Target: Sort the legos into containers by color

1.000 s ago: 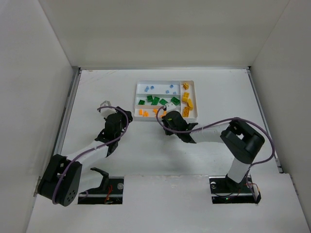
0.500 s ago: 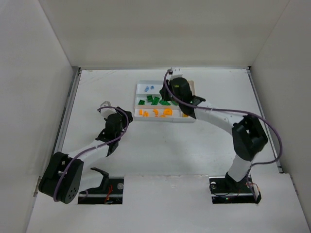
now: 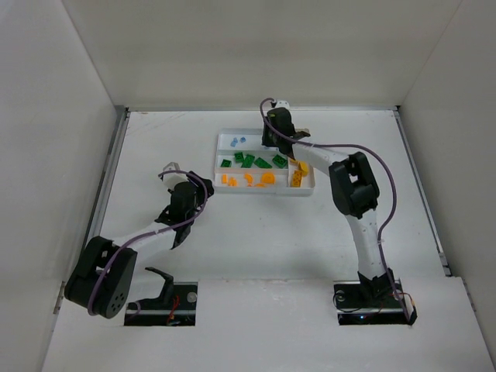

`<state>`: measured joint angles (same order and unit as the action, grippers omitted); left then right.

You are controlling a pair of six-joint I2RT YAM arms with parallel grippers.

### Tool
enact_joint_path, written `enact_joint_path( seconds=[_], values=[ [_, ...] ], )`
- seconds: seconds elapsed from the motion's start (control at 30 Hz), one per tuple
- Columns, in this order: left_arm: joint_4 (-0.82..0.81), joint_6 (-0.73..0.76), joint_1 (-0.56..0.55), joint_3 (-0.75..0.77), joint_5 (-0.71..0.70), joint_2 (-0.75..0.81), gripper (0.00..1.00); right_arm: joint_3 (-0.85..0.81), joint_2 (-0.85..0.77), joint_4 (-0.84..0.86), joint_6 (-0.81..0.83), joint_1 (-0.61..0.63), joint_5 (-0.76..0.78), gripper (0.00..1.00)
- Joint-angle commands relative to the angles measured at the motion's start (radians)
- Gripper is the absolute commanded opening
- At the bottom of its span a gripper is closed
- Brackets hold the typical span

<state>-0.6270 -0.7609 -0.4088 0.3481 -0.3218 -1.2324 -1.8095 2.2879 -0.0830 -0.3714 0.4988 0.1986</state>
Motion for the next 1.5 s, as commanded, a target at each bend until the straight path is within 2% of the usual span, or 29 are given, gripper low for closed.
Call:
enact_joint_path(
  seconds=[0.0,0.13,0.23,0.33,0.57,0.63,0.8,0.97,1.03,1.23,1.47],
  values=[
    [-0.056,0.014,-0.005,0.006,-0.002,-0.003,0.49,-0.07,-0.016,0.008,-0.037,0.011,-0.002,0.31],
    [-0.056,0.014,-0.005,0.008,-0.008,-0.01,0.5,-0.031,-0.051,0.028,-0.029,0.014,0.005,0.54],
    [-0.056,0.014,-0.002,0.006,-0.011,-0.009,0.53,0.002,-0.1,0.038,-0.038,0.014,0.005,0.59],
    [-0.047,0.018,0.0,0.011,-0.017,-0.013,0.54,0.112,-0.218,0.101,-0.038,0.014,0.015,0.61],
    [-0.033,0.026,-0.002,0.003,-0.065,0.011,0.57,0.667,-0.762,0.337,-0.012,0.002,0.102,0.76],
    [-0.023,0.026,-0.003,0.002,-0.086,0.019,0.59,0.845,-0.945,0.359,-0.029,-0.042,0.143,1.0],
    [-0.001,0.034,-0.017,0.025,-0.114,0.001,0.61,1.201,-1.309,0.296,-0.165,-0.162,0.284,1.0],
    [0.041,0.015,-0.029,0.074,-0.103,-0.036,0.63,1.458,-1.527,0.204,-0.317,-0.263,0.32,1.0],
    [0.059,0.008,-0.035,0.086,-0.103,-0.038,0.65,1.51,-1.58,0.187,-0.354,-0.3,0.302,1.0],
    [0.124,-0.005,-0.041,0.114,-0.069,0.01,0.67,1.592,-1.668,0.167,-0.437,-0.308,0.246,1.0],
    [0.268,0.034,-0.057,0.135,-0.076,0.039,0.67,1.598,-1.63,0.167,-0.446,-0.265,0.26,1.0]
  ],
)
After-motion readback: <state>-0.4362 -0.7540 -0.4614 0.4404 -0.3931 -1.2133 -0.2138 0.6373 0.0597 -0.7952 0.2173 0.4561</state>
